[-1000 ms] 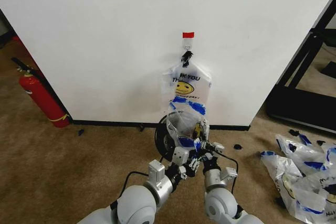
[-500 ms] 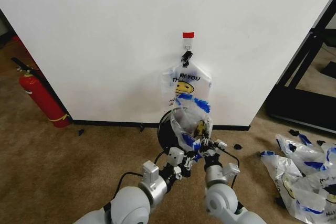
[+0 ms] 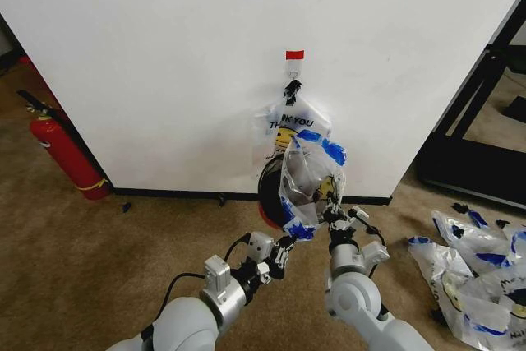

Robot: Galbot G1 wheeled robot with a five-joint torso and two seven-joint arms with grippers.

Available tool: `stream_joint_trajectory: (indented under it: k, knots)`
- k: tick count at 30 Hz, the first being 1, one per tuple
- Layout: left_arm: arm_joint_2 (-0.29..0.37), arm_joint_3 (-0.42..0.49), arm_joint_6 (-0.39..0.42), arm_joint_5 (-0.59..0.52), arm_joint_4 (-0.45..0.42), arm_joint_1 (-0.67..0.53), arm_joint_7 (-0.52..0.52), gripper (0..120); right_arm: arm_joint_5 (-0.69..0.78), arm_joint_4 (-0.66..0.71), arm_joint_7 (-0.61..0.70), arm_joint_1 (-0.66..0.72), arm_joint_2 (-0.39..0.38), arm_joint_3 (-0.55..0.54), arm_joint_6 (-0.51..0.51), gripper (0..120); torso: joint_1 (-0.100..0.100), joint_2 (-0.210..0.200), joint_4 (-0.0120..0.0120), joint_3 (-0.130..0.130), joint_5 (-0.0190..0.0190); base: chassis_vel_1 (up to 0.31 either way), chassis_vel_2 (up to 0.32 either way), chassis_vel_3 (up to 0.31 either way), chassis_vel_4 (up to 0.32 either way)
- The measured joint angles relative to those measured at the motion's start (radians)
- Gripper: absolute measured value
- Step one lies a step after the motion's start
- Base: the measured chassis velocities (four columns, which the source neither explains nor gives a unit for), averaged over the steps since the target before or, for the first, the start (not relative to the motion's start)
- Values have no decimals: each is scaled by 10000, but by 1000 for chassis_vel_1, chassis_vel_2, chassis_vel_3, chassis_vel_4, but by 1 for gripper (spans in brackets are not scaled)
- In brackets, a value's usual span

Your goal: Pick up the garbage bag from the wall and place it over the trash bin.

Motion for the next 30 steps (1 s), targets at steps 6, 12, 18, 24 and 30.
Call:
stream_joint_trajectory:
  k: [6,12,18,24,30]
  knots:
    - [4,-76,-203,372,436,150,196,0,458,393,14,76,48,98,-96,0,0,0,1,0,0,0,0,0,0]
    - [-163,-243,-517,691,1224,-117,168,0,647,670,9,69,-24,132,-226,0,0,0,1,0,0,0,0,0,0]
    - [-183,-473,-725,1078,1647,-407,143,0,637,836,-12,-210,-308,151,-450,0,0,0,0,0,0,0,0,0,0]
    - [-108,-616,-811,1846,1937,-513,111,0,615,953,-84,-424,-701,243,-591,0,0,0,0,0,0,0,0,0,0]
    - [-88,-680,-769,2364,2060,-489,22,0,666,1071,-175,-513,-796,350,-664,0,0,0,0,0,1,0,0,0,0]
